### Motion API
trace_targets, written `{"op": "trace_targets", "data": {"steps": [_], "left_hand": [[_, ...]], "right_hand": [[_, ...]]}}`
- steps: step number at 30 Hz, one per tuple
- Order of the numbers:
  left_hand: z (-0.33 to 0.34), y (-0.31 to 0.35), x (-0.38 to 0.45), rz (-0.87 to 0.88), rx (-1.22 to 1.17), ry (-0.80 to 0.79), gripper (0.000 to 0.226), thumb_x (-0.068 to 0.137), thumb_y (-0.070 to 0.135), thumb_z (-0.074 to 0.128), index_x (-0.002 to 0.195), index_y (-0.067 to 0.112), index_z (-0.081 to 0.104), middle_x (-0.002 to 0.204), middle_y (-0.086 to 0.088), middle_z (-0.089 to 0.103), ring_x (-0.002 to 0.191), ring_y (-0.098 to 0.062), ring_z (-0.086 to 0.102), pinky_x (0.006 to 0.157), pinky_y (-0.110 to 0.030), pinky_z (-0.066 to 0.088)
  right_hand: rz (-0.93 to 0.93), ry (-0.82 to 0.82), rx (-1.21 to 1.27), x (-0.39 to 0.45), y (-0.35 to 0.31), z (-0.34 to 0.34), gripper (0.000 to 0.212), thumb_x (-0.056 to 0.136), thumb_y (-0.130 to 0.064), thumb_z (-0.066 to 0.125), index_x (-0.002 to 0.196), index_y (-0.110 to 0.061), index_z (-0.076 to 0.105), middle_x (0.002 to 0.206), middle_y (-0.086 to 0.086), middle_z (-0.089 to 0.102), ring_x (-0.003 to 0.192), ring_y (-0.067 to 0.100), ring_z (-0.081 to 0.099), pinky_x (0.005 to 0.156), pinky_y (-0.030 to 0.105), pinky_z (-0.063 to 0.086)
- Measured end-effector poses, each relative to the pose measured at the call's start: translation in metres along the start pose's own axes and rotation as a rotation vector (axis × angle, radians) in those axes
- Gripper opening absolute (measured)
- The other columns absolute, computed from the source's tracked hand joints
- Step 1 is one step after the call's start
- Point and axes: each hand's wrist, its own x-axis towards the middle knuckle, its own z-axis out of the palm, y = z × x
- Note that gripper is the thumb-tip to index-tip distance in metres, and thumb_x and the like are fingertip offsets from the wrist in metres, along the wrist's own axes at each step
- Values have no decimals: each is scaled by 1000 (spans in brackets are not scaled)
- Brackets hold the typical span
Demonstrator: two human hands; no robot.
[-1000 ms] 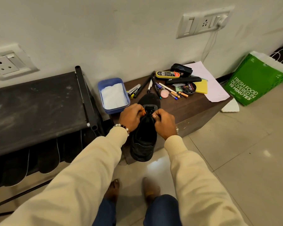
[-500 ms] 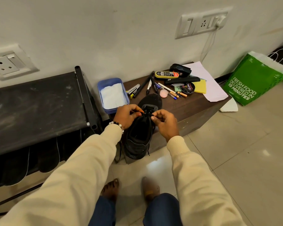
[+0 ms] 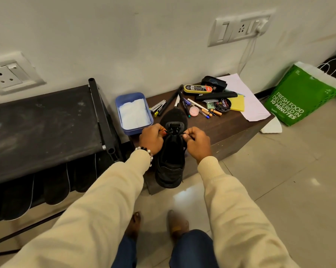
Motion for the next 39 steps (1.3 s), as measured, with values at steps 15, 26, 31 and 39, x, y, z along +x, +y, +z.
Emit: {"op": "trace_targets", "data": {"steps": [15, 26, 31, 39], "left_hand": [[-14, -6, -14, -43, -231, -94, 19, 88, 19, 68, 105, 10, 71, 102, -7, 71, 98, -21, 64, 96, -44, 50], [-19, 0, -12, -101, -141, -90, 17, 95, 12, 56, 99, 2, 69, 101, -13, 68, 96, -23, 61, 88, -31, 45], [-14, 1, -12, -299, -364, -76, 27, 95, 3, 43, 77, 11, 61, 96, -18, 69, 93, -30, 65, 91, -47, 53], [-19, 1, -12, -114, -222, -139, 15, 88, 21, 68, 97, 10, 71, 95, -6, 69, 95, -23, 64, 92, -46, 52]], "right_hand": [[31, -84, 78, -8, 15, -10, 10, 86, -22, 67, 91, -16, 73, 89, 0, 72, 89, 16, 67, 90, 45, 52], [128, -97, 47, -2, 6, -12, 21, 96, -22, 51, 81, -16, 65, 92, 7, 72, 90, 24, 66, 90, 46, 51], [257, -52, 420, -9, 6, -10, 23, 101, -12, 38, 86, -9, 55, 94, 16, 70, 81, 25, 67, 85, 43, 51], [65, -133, 53, -2, 8, -14, 8, 83, -26, 71, 82, -18, 72, 85, 0, 72, 90, 20, 67, 88, 44, 53]]}}
